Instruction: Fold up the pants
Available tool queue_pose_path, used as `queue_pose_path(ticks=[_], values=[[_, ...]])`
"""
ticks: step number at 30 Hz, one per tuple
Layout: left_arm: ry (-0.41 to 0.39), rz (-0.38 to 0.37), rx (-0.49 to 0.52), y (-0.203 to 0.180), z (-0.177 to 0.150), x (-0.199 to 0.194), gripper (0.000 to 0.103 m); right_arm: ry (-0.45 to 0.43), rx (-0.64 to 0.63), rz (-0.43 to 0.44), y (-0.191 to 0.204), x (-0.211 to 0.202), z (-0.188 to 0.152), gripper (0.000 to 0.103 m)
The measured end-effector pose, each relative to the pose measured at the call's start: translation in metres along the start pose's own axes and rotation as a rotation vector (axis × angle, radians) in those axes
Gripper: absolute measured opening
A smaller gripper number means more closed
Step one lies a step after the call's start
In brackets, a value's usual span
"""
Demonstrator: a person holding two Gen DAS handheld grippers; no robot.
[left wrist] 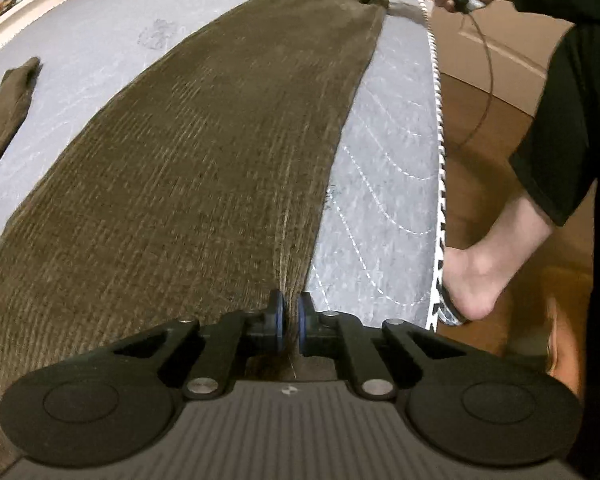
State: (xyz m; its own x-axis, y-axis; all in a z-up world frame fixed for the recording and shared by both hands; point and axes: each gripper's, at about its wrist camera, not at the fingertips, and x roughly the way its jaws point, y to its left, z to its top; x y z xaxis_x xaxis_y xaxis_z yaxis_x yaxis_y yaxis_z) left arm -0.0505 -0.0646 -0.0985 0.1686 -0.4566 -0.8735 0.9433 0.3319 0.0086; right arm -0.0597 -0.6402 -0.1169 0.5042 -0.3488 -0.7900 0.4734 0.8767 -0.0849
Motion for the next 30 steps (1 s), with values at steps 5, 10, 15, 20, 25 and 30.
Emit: queue_pose_path(ticks=[5,10,15,20,25,30], values=[[-0.07,0.017,-0.168,0.019,-0.003,-0.03,0.053,0.036,-0.053,-0.087,0.009,0.0,0.004,0.024],[-0.204,0.211,-0.502,0.083,-0.044,-0.101,0.063,0.056,-0.047,-0.16,0.022,0.001,0.011,0.027],[-0.187,0.462,-0.902,0.148,-0.131,-0.143,0.076,-0.126,-0.248,-0.242,0.066,-0.022,0.018,0.052],[-0.125,0.524,-1.094,0.172,-0.197,-0.15,0.079,-0.305,-0.416,-0.052,0.139,-0.061,0.017,0.057],[-0.088,0.497,-1.14,0.173,-0.224,-0.145,0.079,-0.393,-0.573,0.292,0.223,-0.104,-0.01,0.057],[-0.082,0.467,-1.12,0.169,-0.231,-0.129,0.08,-0.357,-0.671,0.595,0.301,-0.14,-0.058,0.059]])
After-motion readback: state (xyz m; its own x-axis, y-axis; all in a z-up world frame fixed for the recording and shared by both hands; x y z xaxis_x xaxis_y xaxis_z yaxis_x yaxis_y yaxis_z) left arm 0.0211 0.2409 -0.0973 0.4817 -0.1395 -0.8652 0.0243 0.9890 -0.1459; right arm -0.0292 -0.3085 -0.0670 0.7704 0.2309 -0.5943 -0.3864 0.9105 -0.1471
